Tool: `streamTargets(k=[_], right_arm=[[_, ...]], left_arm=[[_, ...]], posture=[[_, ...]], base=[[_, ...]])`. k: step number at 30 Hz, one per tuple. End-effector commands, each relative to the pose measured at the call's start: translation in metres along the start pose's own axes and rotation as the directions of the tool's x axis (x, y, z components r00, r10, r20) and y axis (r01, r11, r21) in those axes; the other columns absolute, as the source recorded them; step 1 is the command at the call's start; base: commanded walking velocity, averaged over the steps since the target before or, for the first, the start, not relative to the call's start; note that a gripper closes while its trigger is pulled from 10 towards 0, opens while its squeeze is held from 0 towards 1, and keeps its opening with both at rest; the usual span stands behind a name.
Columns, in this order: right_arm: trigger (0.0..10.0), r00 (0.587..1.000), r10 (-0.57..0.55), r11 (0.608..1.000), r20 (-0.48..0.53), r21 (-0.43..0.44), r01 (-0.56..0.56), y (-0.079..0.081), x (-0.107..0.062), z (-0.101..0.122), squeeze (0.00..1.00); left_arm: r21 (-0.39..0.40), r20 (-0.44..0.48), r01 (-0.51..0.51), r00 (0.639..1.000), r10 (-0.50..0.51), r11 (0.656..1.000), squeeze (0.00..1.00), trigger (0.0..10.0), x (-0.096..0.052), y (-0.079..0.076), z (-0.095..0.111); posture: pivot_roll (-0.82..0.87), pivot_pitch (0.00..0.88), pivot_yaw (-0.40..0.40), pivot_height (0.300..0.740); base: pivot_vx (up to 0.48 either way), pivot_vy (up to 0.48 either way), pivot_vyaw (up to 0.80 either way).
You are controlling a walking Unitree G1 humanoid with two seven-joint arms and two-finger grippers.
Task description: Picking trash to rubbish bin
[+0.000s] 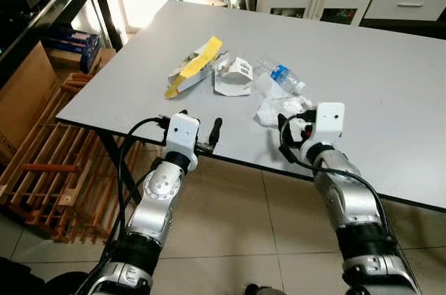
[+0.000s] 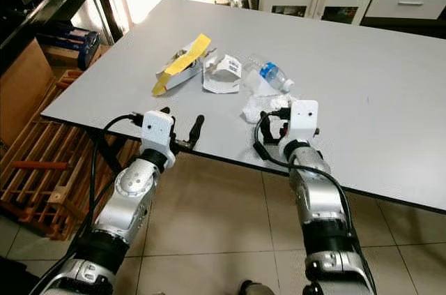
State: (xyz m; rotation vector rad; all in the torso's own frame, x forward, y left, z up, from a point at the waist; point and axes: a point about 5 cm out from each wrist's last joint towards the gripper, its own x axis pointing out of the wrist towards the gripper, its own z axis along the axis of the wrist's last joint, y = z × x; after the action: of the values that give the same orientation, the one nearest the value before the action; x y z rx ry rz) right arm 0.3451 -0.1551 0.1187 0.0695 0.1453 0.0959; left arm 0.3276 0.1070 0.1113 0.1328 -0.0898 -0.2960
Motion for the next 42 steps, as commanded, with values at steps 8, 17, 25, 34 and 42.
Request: streamTargets(k=[8, 17, 25, 34, 42], right_arm=[[10.0, 0.994, -0.048, 0.999, -0.098, -0.029, 0.045, -0.009, 0.02, -0.006, 0.0], [10.0, 0.996, 0.048, 0.998, -0.08, 0.05, -0.044, 0.007, 0.031, -0.002, 0.0], [10.0, 0.991, 0.081, 0.991, -0.109, 0.116, -0.069, 0.02, 0.034, -0.008, 0.0], [10.0, 0.989, 0.112, 0.974, -0.092, 0.206, -0.092, 0.026, 0.036, -0.01, 0.0], [0.0, 0.992, 0.118, 0.963, -0.037, 0.247, -0.105, 0.029, 0.038, -0.006, 0.0]], left_arm=[[0.001, 0.007, 0.017, 1.0, -0.017, 1.0, 0.0, 10.0, 0.0, -0.006, 0.003], [0.002, 0.01, 0.022, 1.0, -0.022, 1.0, 0.0, 10.0, -0.001, -0.006, 0.004], [0.009, 0.004, 0.019, 1.0, -0.019, 1.0, 0.0, 10.0, -0.003, -0.004, 0.003], [0.01, 0.006, 0.024, 1.0, -0.024, 1.0, 0.0, 10.0, -0.003, -0.004, 0.004], [0.011, 0.005, 0.032, 0.999, -0.032, 0.999, 0.0, 10.0, -0.004, -0.005, 0.005]], posture=[[-0.06, 0.093, 0.002, 0.74], [-0.04, 0.102, 0.004, 0.74], [-0.02, 0.105, 0.006, 0.74], [0.0, 0.108, 0.015, 0.74], [0.01, 0.113, 0.018, 0.74]], base=[[0.0, 0.0, 0.0], [0.0, 0.0, 0.0], [0.0, 0.0, 0.0], [0.0, 0.0, 0.0], [0.0, 0.0, 0.0]])
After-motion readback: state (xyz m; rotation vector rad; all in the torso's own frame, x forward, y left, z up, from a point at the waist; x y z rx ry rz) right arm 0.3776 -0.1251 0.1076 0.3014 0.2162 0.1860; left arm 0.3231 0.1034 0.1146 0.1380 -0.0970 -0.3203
